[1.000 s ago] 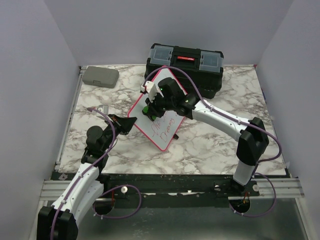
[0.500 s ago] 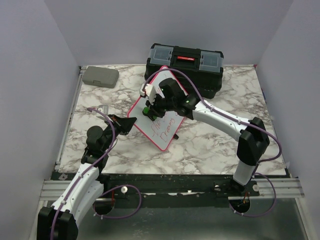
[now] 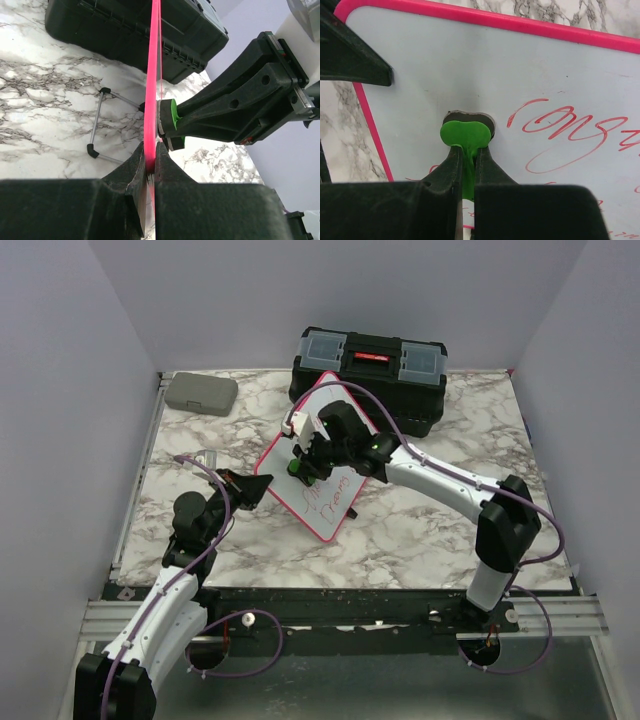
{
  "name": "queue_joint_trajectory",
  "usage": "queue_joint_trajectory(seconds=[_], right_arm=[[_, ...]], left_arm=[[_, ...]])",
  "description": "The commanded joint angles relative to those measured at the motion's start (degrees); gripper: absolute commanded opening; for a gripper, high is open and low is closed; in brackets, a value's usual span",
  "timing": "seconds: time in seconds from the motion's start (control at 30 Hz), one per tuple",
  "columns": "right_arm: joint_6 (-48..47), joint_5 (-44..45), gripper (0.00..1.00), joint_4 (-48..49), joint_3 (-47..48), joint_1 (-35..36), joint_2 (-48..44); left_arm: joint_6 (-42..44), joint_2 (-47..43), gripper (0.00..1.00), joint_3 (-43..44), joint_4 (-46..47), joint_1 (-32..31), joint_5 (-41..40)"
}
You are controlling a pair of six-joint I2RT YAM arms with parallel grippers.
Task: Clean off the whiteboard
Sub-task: Erase the whiteboard at the whiteboard stand.
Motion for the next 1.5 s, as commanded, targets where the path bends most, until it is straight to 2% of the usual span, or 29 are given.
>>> queue_joint_trajectory(seconds=[0.0,0.2,0.33,0.47,0.57,0.7,0.77,0.93,1.07,1.33,1.47], right_arm=[[6.5,15.1,0.01,4.7,2.2,0.1,2.7],[9.0,20.2,0.01,5.6,5.0,-2.0,3.4],[8.1,19.0,0.01,5.1,4.1,-2.5,3.5],[-0.7,1.0,0.01,-1.9,3.7,-2.5,3.5],[-6.1,-6.3,0.01,-5.5,2.7,-1.7,2.9],[-9.6,-11.2,0.01,-8.2,2.6,0.0,1.9],[-7.6,-9.3,0.01,-6.9,2.8,0.5,1.9],[4.8,11.8,0.01,1.1,5.4,-0.2,4.1],[8.6,17.8,0.01,3.1,6.9,-1.3,4.7],[6.9,19.1,0.01,4.0,3.1,-2.2,3.3],[-3.4,5.6,0.01,-3.7,2.4,-2.2,3.3]], left_arm=[[1.9,-0.5,0.0,1.4,1.8,-1.3,6.7],[2.0,-1.0,0.0,1.4,1.5,-1.3,6.7],[2.0,-1.0,0.0,1.4,1.5,-1.3,6.8],[2.0,-0.8,0.0,1.5,1.5,-1.3,6.8],[2.0,-0.6,0.0,1.7,1.5,-1.3,6.8],[2.1,-0.3,0.0,1.9,1.5,-1.2,6.8],[2.0,-0.1,0.0,2.0,1.7,-1.3,6.8],[1.8,0.0,0.0,2.1,1.8,-1.2,7.0],[2.1,-0.7,0.0,2.2,1.1,-1.3,7.0],[2.1,-1.2,0.0,1.5,1.0,-1.3,7.0],[2.1,-1.4,0.0,1.5,1.0,-1.3,6.8]])
